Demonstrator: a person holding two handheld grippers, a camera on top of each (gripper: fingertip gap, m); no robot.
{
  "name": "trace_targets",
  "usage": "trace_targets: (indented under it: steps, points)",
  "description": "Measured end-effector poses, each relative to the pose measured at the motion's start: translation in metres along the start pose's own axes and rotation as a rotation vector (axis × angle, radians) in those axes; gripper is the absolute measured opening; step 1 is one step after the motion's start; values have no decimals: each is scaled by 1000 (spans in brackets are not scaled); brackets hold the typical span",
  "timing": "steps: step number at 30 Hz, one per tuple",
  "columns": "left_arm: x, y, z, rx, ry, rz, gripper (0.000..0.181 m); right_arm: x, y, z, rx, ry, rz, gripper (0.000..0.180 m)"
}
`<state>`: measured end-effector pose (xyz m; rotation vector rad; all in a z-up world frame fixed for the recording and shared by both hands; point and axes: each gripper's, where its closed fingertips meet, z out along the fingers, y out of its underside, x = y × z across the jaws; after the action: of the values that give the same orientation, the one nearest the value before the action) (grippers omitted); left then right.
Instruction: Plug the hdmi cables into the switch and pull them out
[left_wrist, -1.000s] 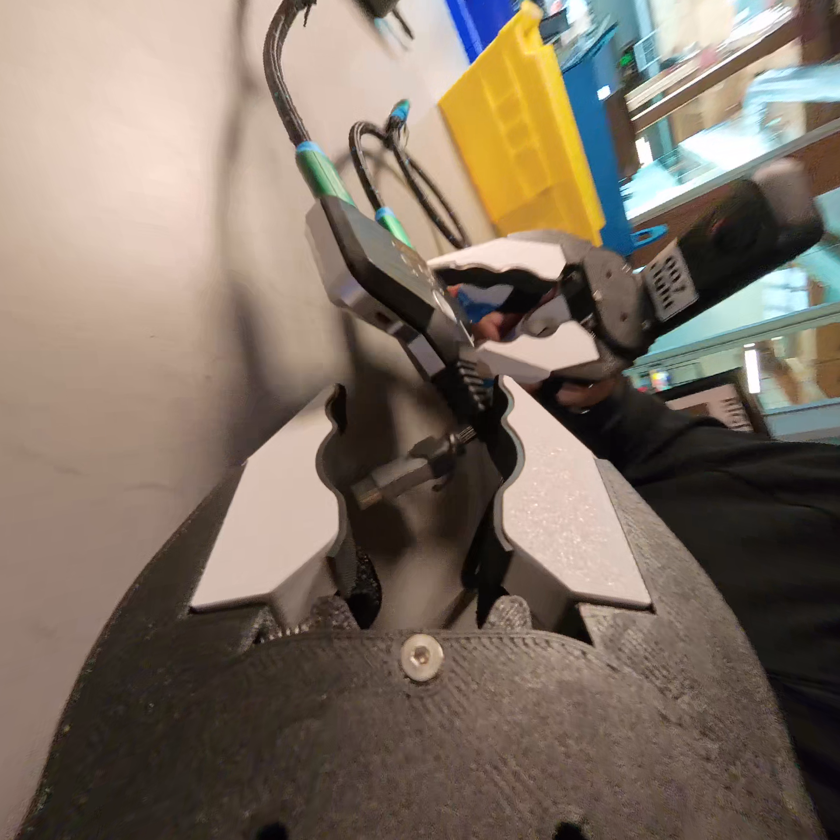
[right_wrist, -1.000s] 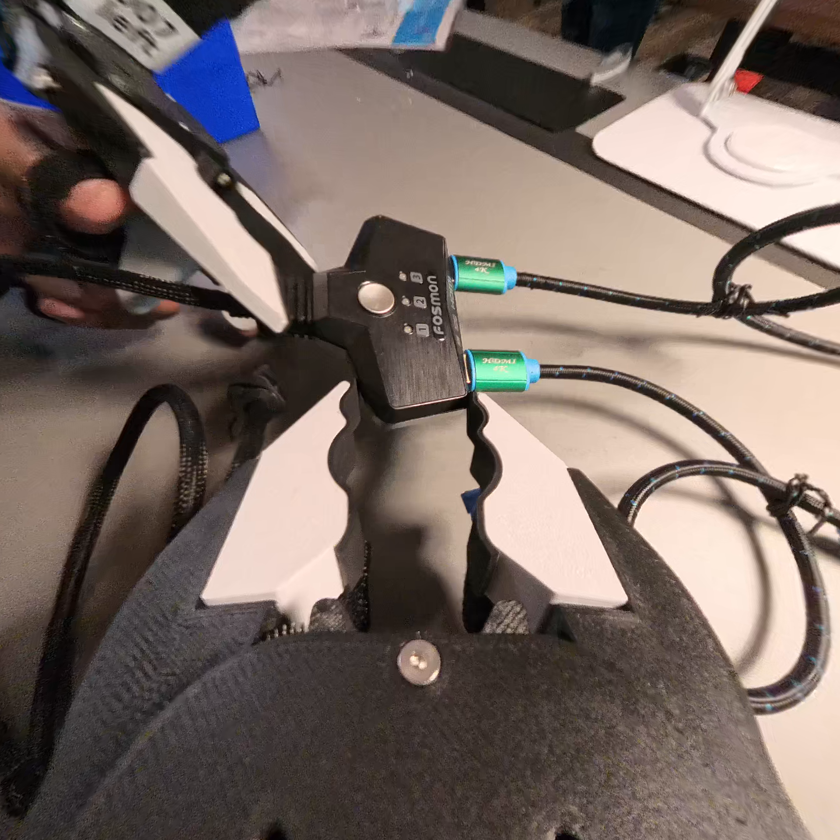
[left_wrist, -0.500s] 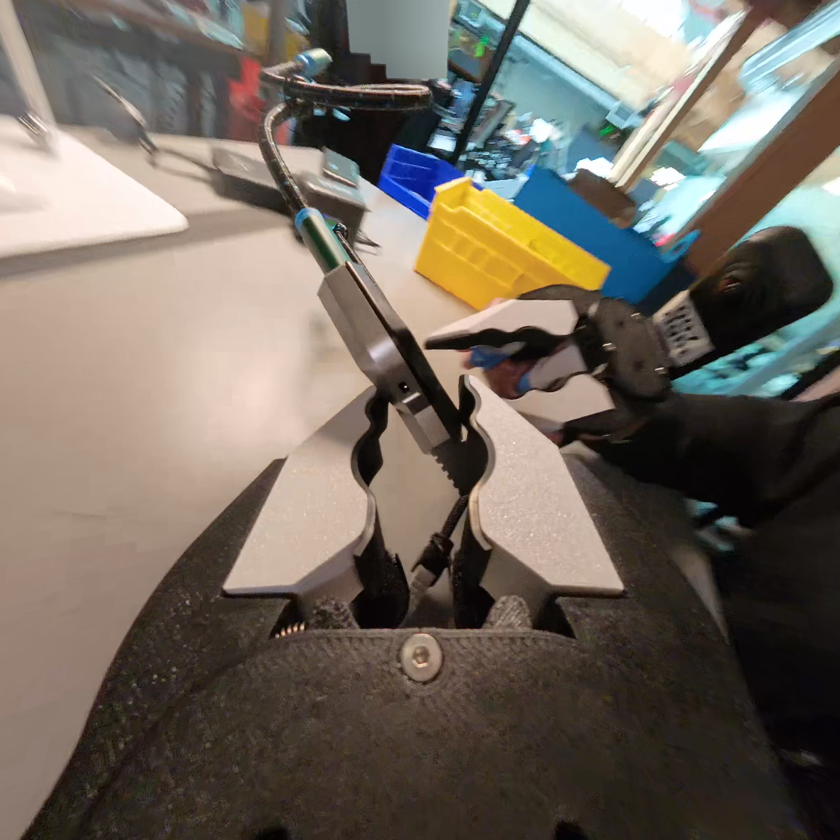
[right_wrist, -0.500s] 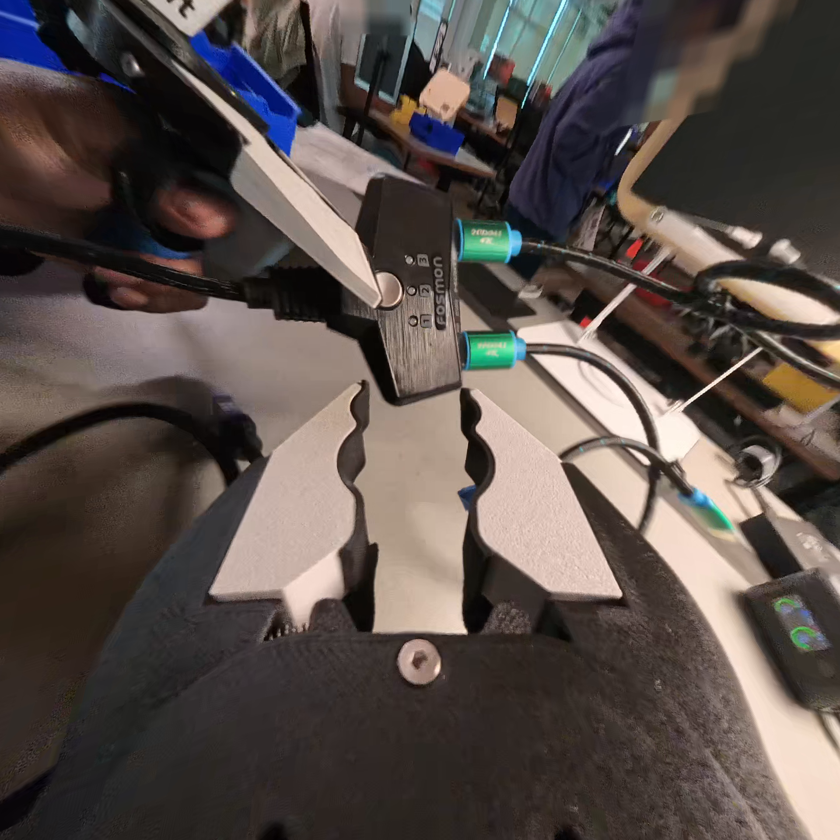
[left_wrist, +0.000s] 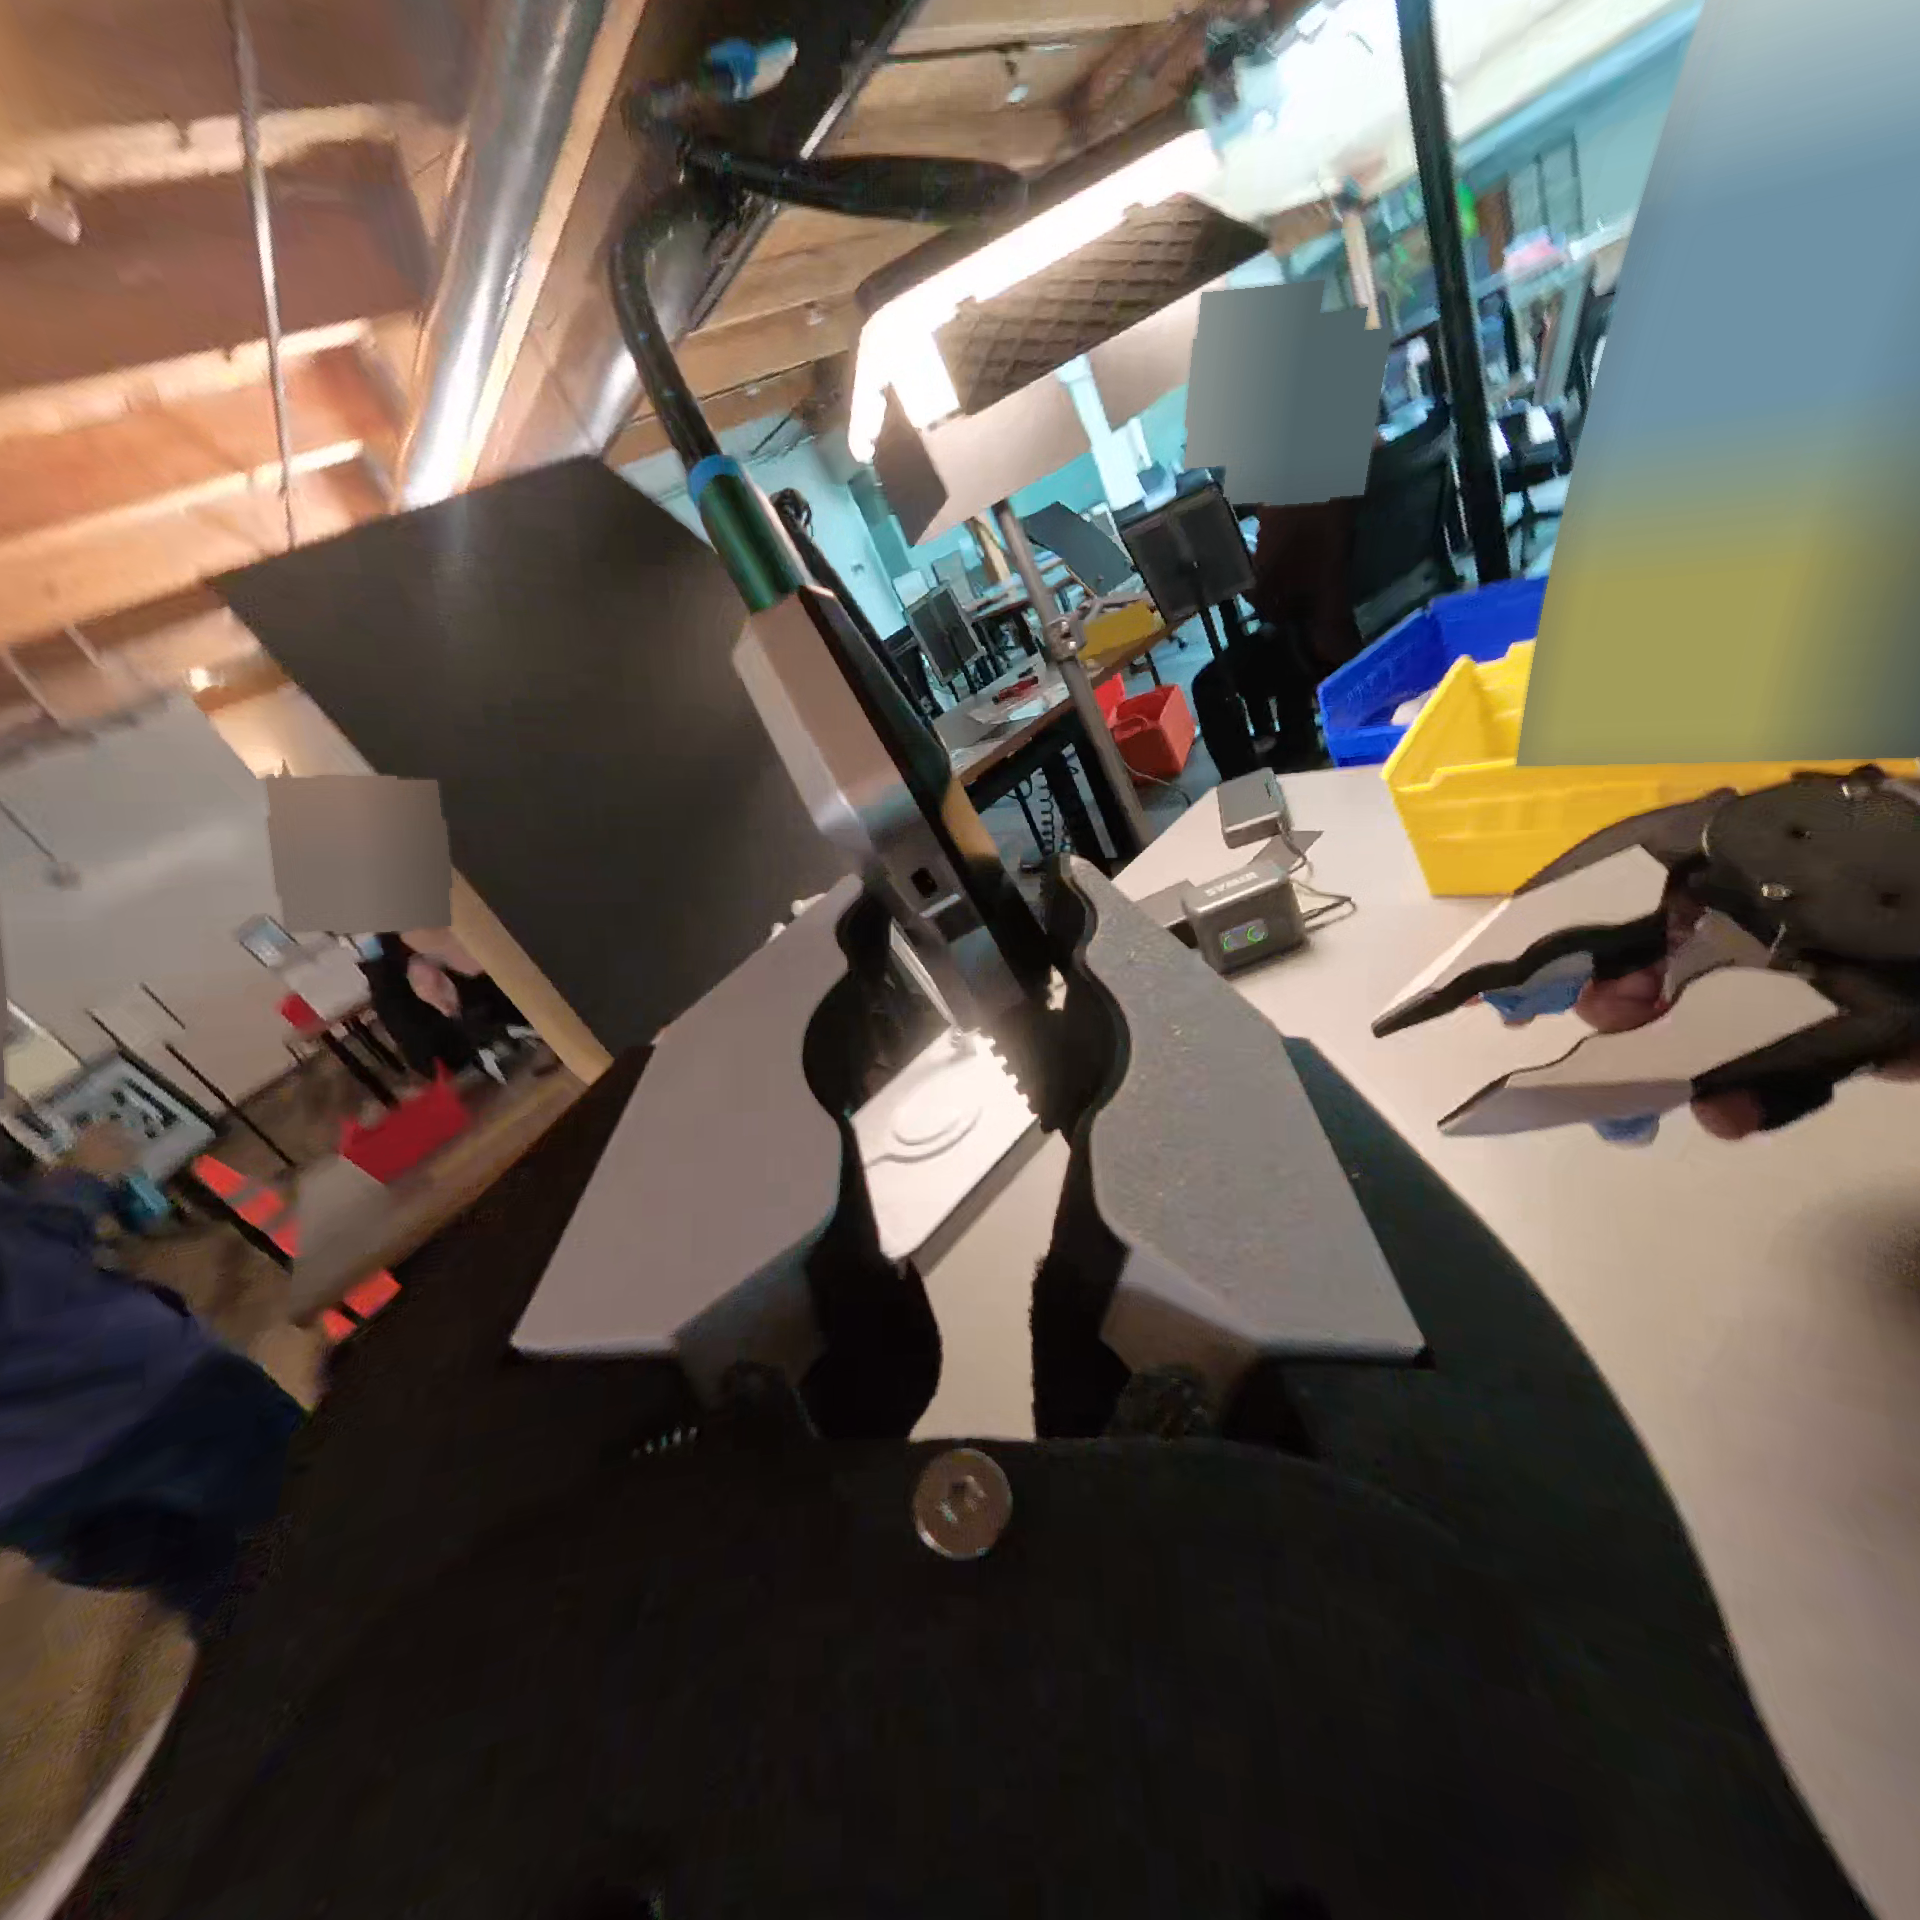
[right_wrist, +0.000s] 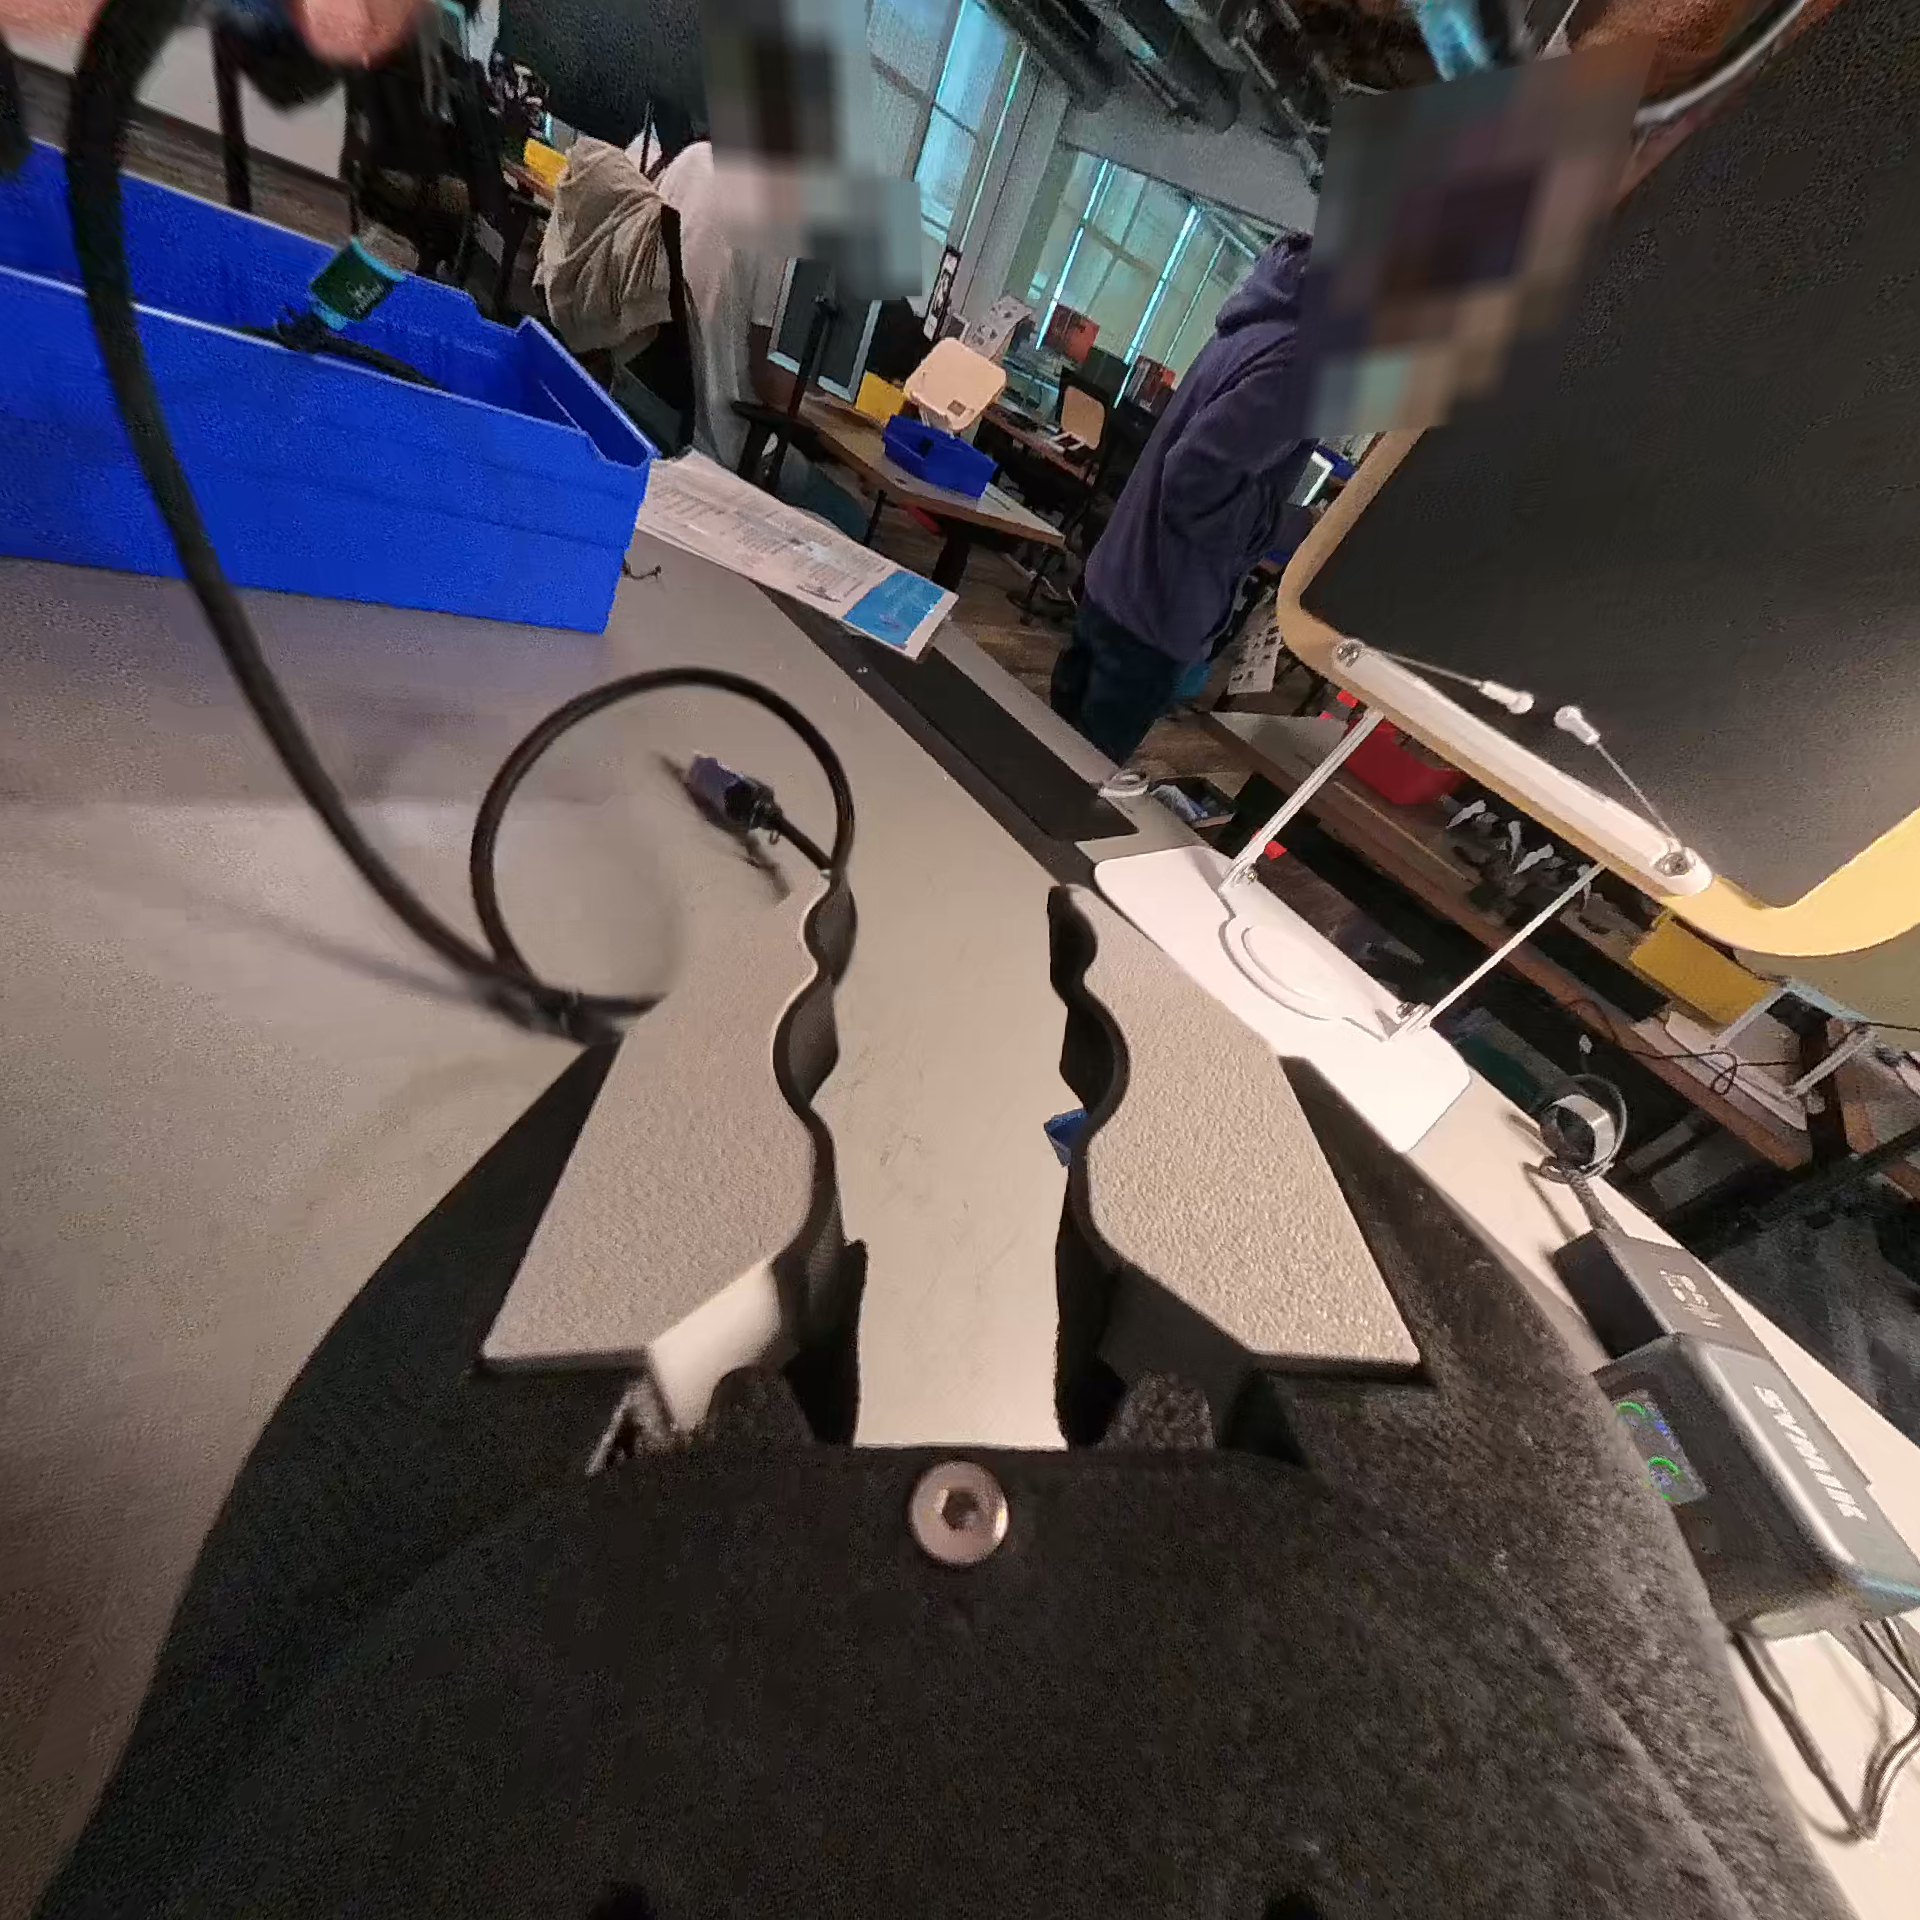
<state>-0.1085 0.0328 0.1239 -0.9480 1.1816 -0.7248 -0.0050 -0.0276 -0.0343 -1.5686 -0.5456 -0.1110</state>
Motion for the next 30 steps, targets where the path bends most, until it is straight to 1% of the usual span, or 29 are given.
trace_targets:
  steps: [2,4,7,8,10,12,15,17,19,21,24,25,28,30]
  points:
    - [3,-18,-4,-46,70,107,30,1,-7,-4,22,2,-3,39]
    - [9,-24,-7,-138,155,204,29,-3,-15,-8,54,-15,-6,37]
    - [27,-5,-10,-332,330,232,23,-22,-30,-13,106,-62,-55,34]
    - [37,4,-10,-375,406,211,22,-32,-35,-15,122,-84,-87,34]
    - [56,29,-6,-465,532,126,22,-54,-44,-18,149,-129,-156,32]
    - [63,60,4,-565,552,54,22,-77,-49,-22,164,-178,-213,29]
    - [70,99,14,-649,577,-124,22,-102,-53,-27,157,-245,-256,27]
    - [77,120,15,-704,625,-259,22,-107,-62,-34,168,-269,-249,26]
    - [84,127,15,-695,690,-406,22,-95,-72,-39,160,-221,-259,26]
    - [94,130,11,-698,780,-527,22,-71,-75,-40,99,-157,-287,26]
    - [115,137,3,-711,939,-643,22,-26,-70,-38,-27,-60,-369,29]
    - [123,139,-1,-710,1001,-660,22,-18,-63,-37,-79,-70,-403,29]
    - [150,146,-13,-715,1174,-699,22,-27,-22,-34,-282,-249,-486,40]
    - [166,151,-19,-714,1264,-706,22,-41,6,-32,-367,-352,-515,44]
